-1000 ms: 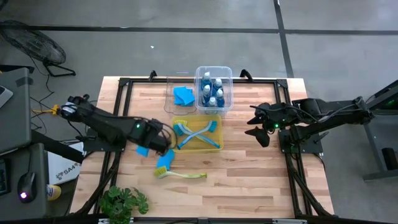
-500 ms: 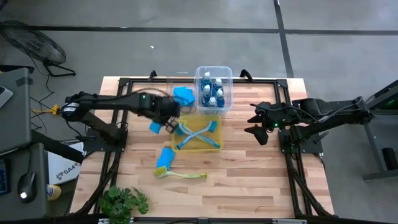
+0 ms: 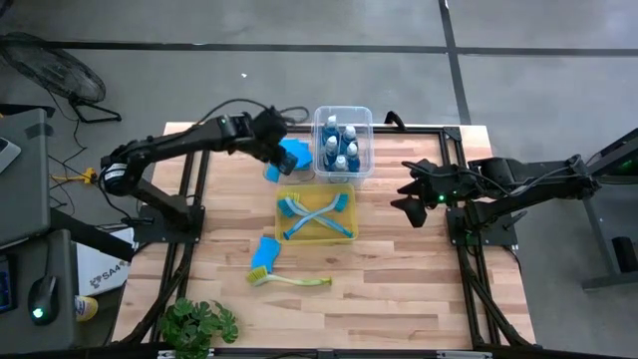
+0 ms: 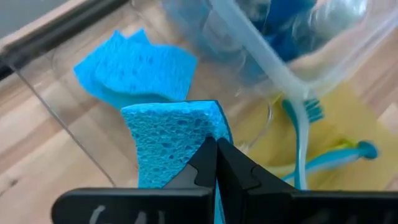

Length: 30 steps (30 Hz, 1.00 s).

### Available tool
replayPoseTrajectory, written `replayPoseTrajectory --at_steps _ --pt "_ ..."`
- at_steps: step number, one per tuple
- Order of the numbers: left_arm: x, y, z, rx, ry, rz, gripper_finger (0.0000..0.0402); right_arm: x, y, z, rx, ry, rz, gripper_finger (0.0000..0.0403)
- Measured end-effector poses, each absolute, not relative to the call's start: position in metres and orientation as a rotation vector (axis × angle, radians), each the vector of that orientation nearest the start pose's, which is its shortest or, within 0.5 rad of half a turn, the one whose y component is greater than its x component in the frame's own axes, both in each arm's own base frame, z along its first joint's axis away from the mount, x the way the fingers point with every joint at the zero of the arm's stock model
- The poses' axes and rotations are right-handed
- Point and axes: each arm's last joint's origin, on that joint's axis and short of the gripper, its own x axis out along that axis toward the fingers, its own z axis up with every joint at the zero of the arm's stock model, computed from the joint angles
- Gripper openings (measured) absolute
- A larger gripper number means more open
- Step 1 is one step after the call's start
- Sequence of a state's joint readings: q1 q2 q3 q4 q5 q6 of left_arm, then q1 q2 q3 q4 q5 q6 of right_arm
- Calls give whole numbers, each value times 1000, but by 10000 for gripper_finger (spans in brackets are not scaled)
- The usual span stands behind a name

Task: Pick & Place Kitchen Sink Supplies
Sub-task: Put the blue sponge into the transparent bin

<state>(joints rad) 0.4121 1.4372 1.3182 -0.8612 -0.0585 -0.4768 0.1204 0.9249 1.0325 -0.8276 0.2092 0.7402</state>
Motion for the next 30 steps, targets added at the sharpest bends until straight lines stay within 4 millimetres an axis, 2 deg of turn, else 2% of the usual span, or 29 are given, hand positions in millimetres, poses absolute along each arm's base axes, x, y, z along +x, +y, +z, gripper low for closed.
replayPoseTrajectory --at_steps 9,14,20,25,30 --pt "244 165 319 -712 758 678 0 170 13 337 605 613 -399 236" --pt "236 181 321 -787 684 746 0 170 12 337 598 593 -439 236" --pt "245 190 313 -872 625 795 0 173 11 336 585 592 -465 236" --pt "254 199 293 -960 661 881 0 177 12 332 578 612 -472 236" --pt "264 207 281 -993 645 905 0 183 13 328 573 637 -475 236"
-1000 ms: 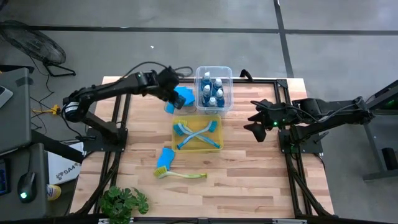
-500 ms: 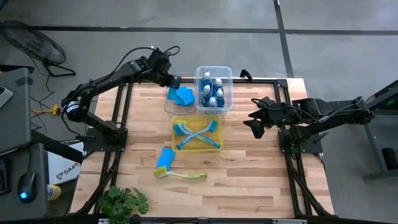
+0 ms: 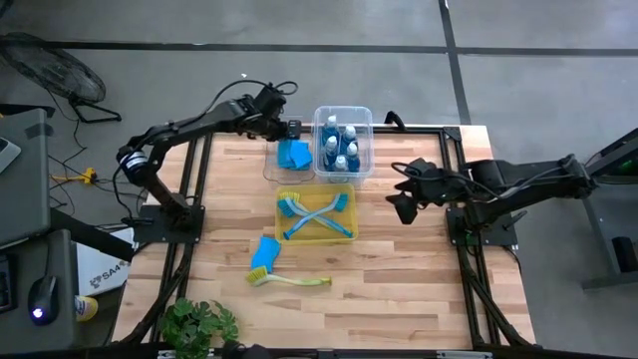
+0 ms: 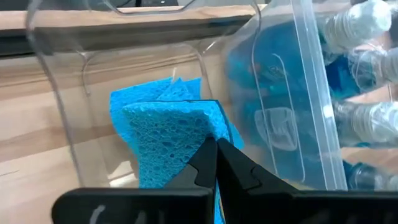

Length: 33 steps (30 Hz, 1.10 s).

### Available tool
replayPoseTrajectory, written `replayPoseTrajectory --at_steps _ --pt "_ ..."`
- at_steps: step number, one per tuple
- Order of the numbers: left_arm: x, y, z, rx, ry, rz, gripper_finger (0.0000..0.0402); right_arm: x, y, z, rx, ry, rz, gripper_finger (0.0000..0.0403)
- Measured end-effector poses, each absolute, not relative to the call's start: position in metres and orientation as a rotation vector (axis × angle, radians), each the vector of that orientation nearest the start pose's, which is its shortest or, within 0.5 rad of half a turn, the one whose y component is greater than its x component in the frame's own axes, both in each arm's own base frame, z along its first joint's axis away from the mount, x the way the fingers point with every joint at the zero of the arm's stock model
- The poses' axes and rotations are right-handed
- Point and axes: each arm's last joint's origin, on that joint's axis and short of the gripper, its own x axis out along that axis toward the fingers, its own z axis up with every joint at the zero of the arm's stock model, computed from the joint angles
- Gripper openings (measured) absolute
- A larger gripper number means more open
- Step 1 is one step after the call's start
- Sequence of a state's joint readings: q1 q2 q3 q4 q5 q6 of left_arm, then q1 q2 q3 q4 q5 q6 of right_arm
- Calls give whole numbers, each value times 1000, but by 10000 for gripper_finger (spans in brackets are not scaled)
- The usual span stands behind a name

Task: Pick & Place Kitchen Sink Supplies
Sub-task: Put the blue sponge into the transparent bin

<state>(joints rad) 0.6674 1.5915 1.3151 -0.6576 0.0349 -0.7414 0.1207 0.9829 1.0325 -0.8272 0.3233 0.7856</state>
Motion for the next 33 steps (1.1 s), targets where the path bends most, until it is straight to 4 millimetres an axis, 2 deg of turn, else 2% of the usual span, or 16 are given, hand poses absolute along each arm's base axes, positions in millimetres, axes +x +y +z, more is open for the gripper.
replayPoseTrajectory --at_steps 17,33 --pt "281 216 251 -1039 665 991 0 187 14 325 574 662 -468 236" --pt "285 219 248 -1034 639 990 0 187 14 325 575 663 -466 236"
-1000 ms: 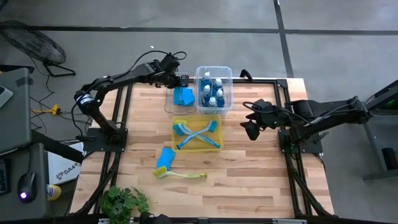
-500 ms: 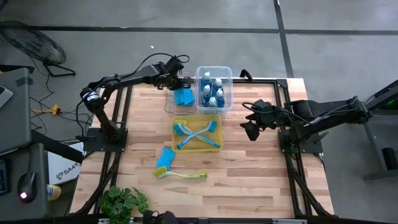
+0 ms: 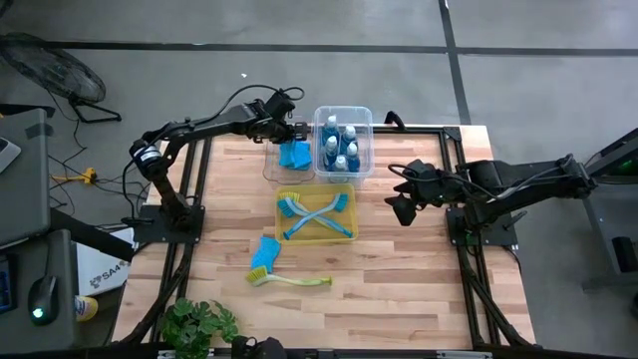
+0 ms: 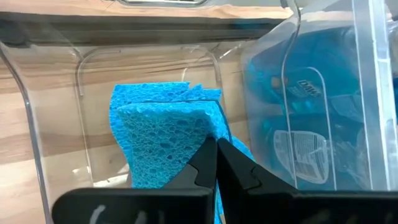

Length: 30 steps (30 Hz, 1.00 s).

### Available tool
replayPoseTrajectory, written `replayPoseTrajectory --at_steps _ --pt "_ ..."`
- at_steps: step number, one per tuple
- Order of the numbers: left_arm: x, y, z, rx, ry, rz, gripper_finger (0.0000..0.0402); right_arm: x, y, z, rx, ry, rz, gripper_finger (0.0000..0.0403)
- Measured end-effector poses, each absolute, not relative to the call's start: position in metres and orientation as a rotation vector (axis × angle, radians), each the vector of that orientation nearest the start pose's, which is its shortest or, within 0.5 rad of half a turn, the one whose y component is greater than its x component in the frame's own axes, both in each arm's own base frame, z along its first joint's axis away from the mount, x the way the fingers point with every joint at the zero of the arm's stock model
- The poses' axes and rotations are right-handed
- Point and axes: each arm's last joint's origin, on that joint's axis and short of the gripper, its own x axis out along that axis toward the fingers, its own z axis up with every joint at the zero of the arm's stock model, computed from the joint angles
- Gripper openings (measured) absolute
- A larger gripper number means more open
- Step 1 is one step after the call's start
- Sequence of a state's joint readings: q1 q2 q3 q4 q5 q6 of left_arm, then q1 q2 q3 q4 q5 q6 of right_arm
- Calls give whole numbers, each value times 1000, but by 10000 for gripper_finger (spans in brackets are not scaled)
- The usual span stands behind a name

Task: Pick & Place Kitchen Sink Supplies
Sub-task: Put the blue sponge into the transparent bin

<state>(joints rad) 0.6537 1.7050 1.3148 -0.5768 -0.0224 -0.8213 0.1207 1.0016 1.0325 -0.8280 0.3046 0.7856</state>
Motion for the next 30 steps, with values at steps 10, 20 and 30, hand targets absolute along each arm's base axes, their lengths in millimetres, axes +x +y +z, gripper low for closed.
replayPoseTrajectory --at_steps 10,20,30 --pt "285 219 248 -1042 642 975 20 187 14 325 571 664 -463 236" --pt "286 218 248 -1053 649 947 96 187 15 325 576 675 -445 236" --pt "289 215 278 -980 652 784 113 187 15 325 581 674 -444 236"
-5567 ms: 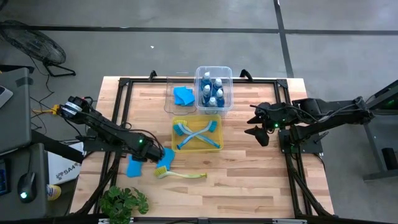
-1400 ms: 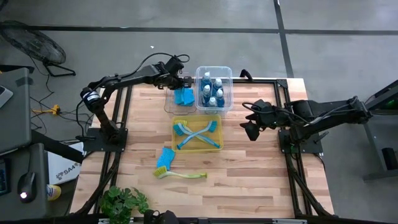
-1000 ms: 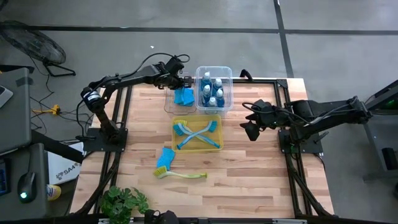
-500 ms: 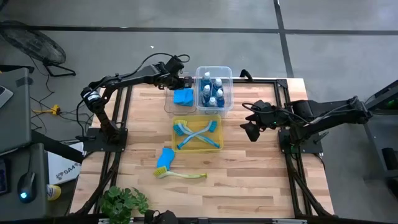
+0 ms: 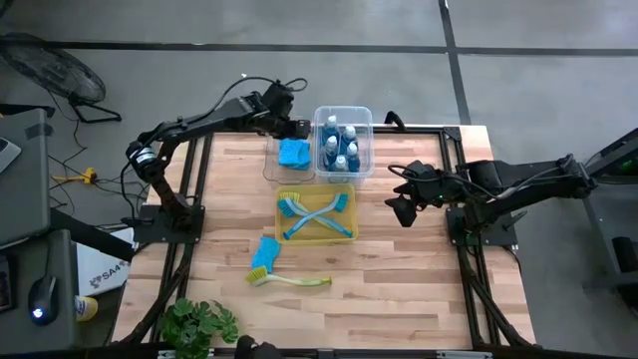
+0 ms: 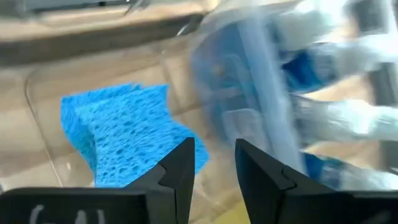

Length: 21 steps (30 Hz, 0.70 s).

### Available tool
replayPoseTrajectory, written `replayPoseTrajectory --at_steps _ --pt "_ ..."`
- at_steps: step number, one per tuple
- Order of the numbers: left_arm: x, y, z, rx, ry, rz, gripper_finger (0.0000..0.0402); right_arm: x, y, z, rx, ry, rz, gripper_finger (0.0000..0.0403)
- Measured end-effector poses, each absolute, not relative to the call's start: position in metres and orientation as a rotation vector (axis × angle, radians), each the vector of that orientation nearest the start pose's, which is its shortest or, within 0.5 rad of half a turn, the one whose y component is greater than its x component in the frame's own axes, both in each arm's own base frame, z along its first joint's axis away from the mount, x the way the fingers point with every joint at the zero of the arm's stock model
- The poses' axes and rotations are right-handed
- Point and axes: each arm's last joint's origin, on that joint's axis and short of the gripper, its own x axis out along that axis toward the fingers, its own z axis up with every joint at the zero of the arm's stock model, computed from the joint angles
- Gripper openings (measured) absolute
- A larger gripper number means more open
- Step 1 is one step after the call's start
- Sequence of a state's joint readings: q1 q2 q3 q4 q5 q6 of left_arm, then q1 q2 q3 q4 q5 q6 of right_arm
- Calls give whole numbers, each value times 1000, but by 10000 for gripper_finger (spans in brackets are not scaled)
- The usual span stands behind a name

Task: Pick & Place Kitchen Sink Supplies
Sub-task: Put the blue sponge into the transparent bin

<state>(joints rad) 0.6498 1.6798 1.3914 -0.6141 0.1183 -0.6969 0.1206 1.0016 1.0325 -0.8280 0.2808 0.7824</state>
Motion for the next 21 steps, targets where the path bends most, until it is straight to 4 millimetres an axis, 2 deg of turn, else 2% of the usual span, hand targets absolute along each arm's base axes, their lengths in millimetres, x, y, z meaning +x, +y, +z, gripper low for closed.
replayPoseTrajectory --at_steps 5,10,17,21 --pt "285 199 308 -880 696 731 113 187 15 325 587 679 -435 236" --pt "271 180 331 -797 745 722 113 187 15 325 593 684 -425 236" --pt "240 152 346 -775 886 766 113 187 15 325 590 686 -422 236" --pt "232 129 350 -751 967 788 113 184 15 325 584 698 -425 236"
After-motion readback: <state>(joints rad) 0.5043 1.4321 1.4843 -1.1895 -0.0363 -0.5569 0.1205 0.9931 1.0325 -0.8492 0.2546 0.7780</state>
